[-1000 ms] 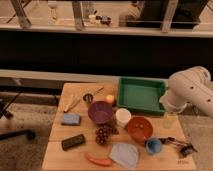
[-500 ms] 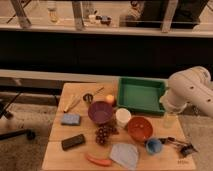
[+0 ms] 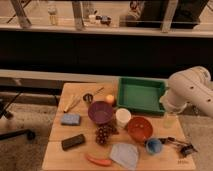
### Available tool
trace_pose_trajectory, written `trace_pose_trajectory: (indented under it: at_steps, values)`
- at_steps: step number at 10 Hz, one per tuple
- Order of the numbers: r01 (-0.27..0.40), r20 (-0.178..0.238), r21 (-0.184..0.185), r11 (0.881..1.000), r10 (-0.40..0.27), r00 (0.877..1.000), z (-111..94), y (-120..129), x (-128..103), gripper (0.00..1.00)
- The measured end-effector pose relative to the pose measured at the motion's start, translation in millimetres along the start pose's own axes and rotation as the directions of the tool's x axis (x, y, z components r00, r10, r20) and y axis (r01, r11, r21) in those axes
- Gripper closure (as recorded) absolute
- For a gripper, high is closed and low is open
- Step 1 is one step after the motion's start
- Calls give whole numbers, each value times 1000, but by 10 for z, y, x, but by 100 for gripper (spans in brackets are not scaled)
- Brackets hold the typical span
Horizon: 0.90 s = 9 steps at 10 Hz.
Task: Wipe purple bowl with sponge
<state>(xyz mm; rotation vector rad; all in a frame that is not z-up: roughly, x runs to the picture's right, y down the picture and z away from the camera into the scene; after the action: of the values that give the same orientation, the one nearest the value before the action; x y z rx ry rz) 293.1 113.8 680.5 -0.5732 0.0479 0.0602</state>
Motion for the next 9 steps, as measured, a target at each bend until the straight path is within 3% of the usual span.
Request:
trace_pose_trajectory:
  at_steps: [5,9]
  values:
    - [13,9,-2,1000,-13,1000,14,20,-29,20]
    - [77,57,-4,997,-77,995,27,68,-432,20]
